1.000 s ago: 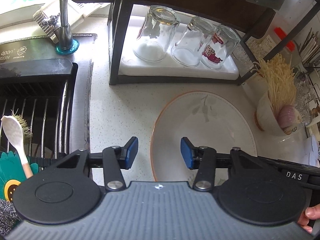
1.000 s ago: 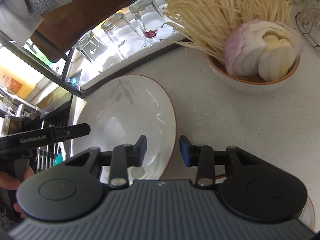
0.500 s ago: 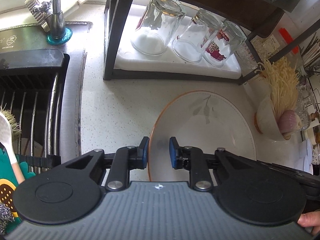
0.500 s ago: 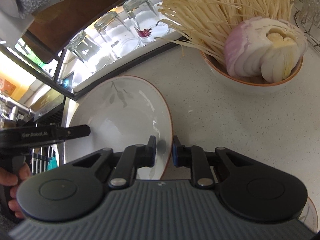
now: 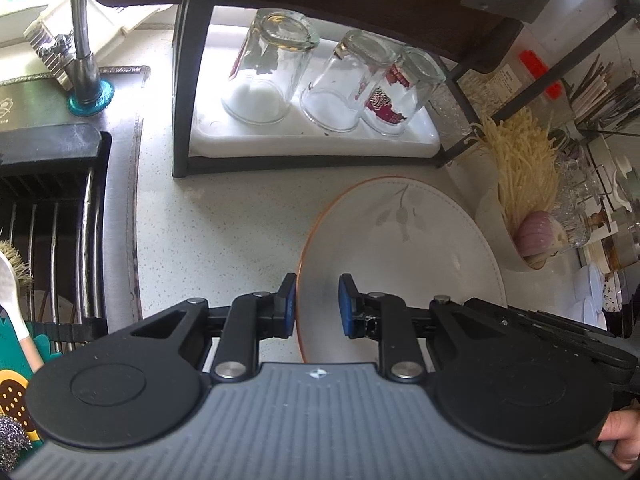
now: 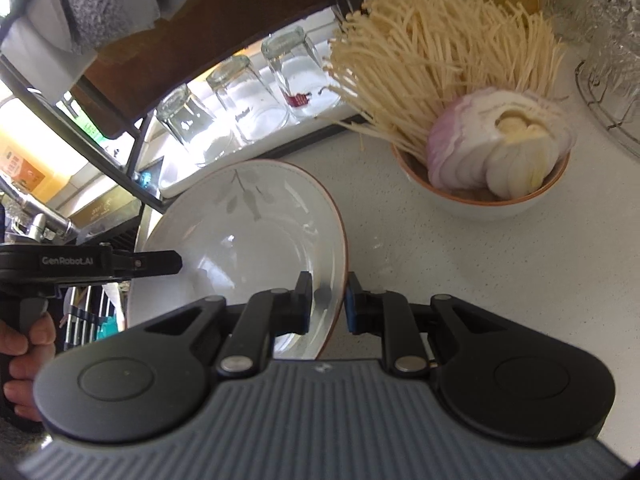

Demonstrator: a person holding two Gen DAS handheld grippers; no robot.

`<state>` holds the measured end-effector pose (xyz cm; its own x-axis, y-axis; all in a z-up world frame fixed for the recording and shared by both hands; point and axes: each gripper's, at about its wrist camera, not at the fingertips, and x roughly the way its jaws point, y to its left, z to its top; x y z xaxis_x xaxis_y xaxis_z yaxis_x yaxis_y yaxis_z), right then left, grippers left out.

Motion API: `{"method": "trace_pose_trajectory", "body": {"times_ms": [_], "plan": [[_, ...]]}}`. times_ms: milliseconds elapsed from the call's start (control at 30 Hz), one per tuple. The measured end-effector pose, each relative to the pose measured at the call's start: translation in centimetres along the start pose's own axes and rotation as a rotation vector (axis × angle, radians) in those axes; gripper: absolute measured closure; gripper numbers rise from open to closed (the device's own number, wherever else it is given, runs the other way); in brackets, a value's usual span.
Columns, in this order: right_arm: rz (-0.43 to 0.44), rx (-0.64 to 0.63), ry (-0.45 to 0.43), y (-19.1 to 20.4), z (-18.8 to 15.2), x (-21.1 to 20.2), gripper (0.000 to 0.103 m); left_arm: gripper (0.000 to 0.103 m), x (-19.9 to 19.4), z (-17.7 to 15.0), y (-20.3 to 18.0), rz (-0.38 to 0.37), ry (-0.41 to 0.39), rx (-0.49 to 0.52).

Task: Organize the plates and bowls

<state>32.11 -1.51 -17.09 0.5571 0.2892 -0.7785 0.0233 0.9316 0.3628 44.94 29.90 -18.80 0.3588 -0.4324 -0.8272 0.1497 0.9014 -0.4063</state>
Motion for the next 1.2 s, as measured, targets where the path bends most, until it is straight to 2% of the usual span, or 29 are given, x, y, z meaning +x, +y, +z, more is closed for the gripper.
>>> {"method": "trace_pose_trajectory", "body": {"times_ms": [167, 567, 933, 1200], "plan": [[-0.026, -0.017, -0.042, 0.2, 0.0, -1.6, 0.083, 0.078, -1.5, 0.6, -1.2, -0.034, -0.002, 0.014], [-0.004, 0.017, -0.131, -0.5, -1.1, -6.6, 0.083, 0.078, -5.4, -0.2, -5.2, -0.047, -0.046, 0.115], [0.024, 0.004, -0.154, -3.6, -3.9, -10.8, 0.083, 0.078, -7.4, -5.3, -9.9, -0.036, -0.096, 0.104], [0.024, -0.029, -0.144, -5.5, -6.5, -13.1, 0.083, 0.078, -7.4, -9.2, -11.8, -0.037, -0.077, 0.054]]}}
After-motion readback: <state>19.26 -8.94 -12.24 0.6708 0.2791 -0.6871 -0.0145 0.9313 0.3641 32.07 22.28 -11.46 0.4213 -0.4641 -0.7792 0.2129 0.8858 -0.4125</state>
